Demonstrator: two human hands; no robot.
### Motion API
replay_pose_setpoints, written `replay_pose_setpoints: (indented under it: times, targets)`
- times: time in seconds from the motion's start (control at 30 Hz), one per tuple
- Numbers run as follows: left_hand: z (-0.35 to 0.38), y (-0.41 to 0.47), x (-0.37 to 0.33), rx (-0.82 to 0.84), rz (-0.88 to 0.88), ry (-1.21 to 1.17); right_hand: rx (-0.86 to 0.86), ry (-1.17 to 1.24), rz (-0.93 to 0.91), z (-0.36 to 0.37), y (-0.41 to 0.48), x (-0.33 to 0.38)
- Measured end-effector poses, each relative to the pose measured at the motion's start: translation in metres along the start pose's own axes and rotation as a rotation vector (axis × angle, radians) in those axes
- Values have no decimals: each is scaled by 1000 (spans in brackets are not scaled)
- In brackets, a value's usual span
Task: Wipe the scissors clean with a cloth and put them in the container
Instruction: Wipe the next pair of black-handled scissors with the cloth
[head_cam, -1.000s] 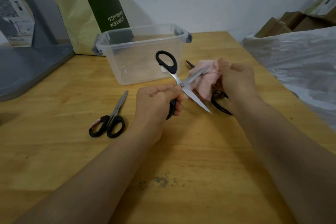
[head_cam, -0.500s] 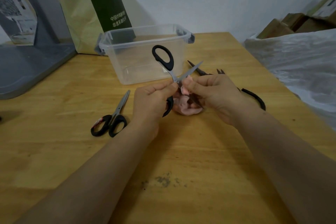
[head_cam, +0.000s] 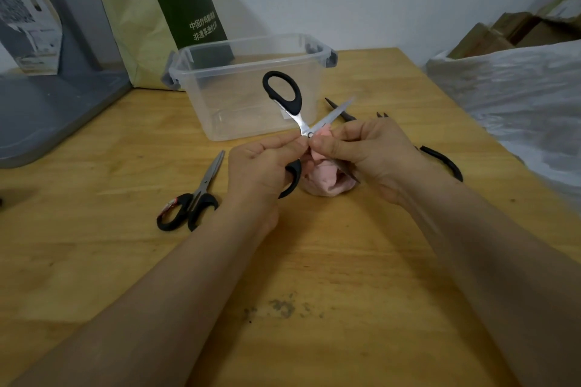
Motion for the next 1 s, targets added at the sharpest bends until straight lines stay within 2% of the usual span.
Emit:
replay_pose_setpoints:
  times: [0.23,0.37,0.6,0.77,0.93,1.0]
  targets:
    - [-3,3,-7,-23,-1,-74,-2,-94,-13,-7,-1,1]
    - [4,-3,-6,48,13,-5,-67,-114,-30,-8,0,4]
    - [-11,7,-13,-53,21,-75,-60,-232,-3,-7,-3,3]
    - [3,-1,-6,8,2,-16,-92,-197,-24,-4,-3,7]
    - [-13,9,-13,-75,20,-78,-66,-286,-6,-7,-5,5]
    - [-13,9,-13,-62,20,-62,-69,-297,-13,-6,-6,6]
Point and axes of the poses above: each hand's wrist, its own y-axis towards the middle knuckle, its own z-axis out of the palm, x = y × z, the point moved 7 cm from there along y, towards the middle knuckle, and after that the axes turned 4 degrees about -y, right-handed, at the moved point
